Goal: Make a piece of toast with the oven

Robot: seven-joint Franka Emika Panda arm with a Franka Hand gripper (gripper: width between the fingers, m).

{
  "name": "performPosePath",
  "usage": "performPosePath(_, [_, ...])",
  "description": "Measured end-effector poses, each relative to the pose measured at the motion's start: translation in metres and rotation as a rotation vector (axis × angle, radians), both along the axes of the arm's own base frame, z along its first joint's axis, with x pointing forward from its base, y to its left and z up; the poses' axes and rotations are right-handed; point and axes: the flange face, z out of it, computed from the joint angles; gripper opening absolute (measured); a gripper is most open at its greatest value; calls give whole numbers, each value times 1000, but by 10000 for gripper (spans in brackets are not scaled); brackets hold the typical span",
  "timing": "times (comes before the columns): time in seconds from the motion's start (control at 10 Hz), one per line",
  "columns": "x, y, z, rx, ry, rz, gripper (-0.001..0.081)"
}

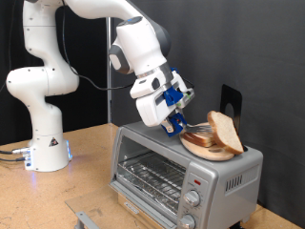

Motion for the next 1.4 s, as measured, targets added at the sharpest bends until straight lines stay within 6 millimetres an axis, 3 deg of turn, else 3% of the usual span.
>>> performPosePath(0.8, [-77, -7, 12, -4, 3, 135, 491])
performPosePath(1.1, [-93, -19, 19, 10, 30, 158, 491])
performPosePath(1.4, [-94, -41, 32, 71, 45, 107, 491])
